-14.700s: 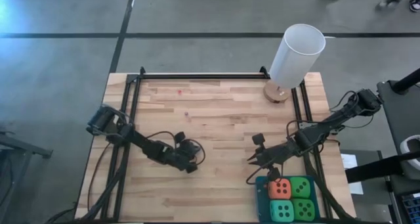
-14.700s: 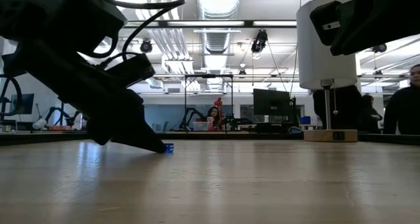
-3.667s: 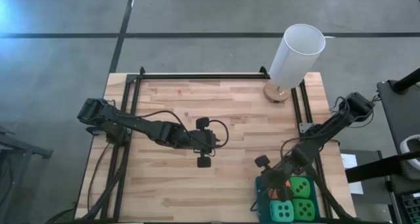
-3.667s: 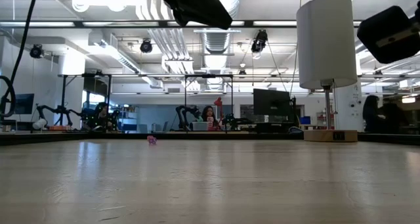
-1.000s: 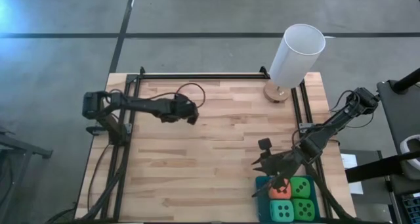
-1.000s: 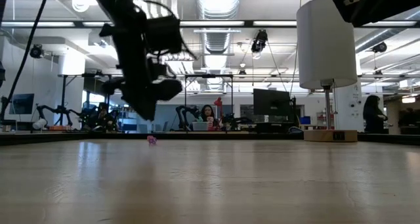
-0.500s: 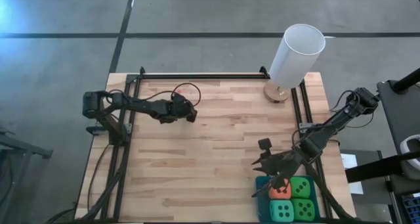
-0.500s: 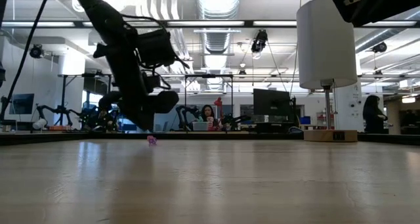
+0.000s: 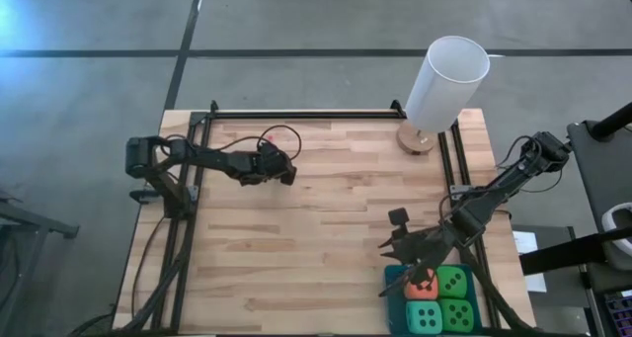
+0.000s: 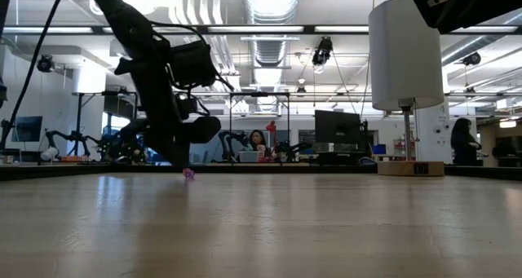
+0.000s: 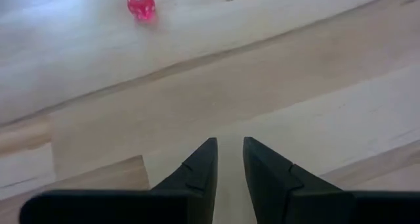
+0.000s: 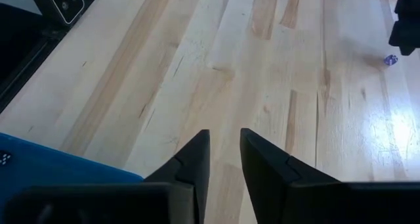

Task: Pick & Place Dice
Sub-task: Put the small purple die into the blue bin

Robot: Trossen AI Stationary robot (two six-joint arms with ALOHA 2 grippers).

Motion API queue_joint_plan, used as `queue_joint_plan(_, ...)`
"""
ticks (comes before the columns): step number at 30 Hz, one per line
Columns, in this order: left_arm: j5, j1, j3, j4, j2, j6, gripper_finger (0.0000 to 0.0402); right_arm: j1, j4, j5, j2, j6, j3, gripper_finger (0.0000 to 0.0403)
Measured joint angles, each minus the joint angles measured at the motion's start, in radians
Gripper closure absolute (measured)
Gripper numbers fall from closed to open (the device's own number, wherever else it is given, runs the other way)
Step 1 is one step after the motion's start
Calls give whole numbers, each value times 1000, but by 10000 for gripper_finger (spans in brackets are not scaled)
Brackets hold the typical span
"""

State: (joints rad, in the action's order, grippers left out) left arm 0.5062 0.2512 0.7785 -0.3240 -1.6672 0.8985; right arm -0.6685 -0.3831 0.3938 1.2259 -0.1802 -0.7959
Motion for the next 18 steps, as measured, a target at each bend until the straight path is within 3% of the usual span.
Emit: queue_joint_plan(18, -133, -1, 4, 74, -38, -11, 323, -1, 8, 0, 0, 1, 1, 322)
